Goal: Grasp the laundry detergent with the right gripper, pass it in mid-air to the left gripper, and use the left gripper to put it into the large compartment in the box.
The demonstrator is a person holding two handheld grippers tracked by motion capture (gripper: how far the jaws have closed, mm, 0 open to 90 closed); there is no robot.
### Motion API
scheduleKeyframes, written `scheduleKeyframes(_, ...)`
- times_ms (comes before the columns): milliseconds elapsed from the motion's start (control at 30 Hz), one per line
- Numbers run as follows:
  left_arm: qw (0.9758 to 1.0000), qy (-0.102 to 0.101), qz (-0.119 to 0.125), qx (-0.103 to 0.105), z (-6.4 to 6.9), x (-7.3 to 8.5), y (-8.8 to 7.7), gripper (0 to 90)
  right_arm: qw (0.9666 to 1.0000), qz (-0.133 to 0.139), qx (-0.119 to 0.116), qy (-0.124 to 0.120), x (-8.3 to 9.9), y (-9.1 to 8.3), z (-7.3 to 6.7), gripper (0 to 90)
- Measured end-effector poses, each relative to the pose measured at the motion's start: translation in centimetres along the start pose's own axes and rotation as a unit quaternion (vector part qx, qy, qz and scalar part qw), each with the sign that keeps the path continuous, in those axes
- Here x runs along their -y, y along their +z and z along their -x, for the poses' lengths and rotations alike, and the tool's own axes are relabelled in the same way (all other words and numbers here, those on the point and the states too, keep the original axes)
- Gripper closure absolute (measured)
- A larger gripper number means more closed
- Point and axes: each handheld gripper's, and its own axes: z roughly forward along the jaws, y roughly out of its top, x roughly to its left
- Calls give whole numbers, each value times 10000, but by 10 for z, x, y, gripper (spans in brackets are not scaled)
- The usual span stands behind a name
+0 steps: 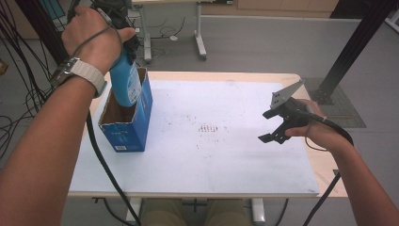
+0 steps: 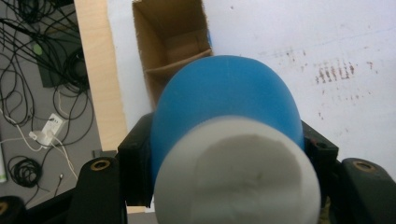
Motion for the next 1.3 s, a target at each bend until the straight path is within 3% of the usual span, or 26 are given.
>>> scheduleKeyframes(533, 9997, -241, -59, -83, -19, 0, 25, 373, 10000, -88, -19, 12, 2, 4, 1, 106)
scheduleKeyframes(1300, 9993, -281, -250, -38, -21, 4, 70, 373, 9999, -90, -32, 103, 8, 7, 2, 106)
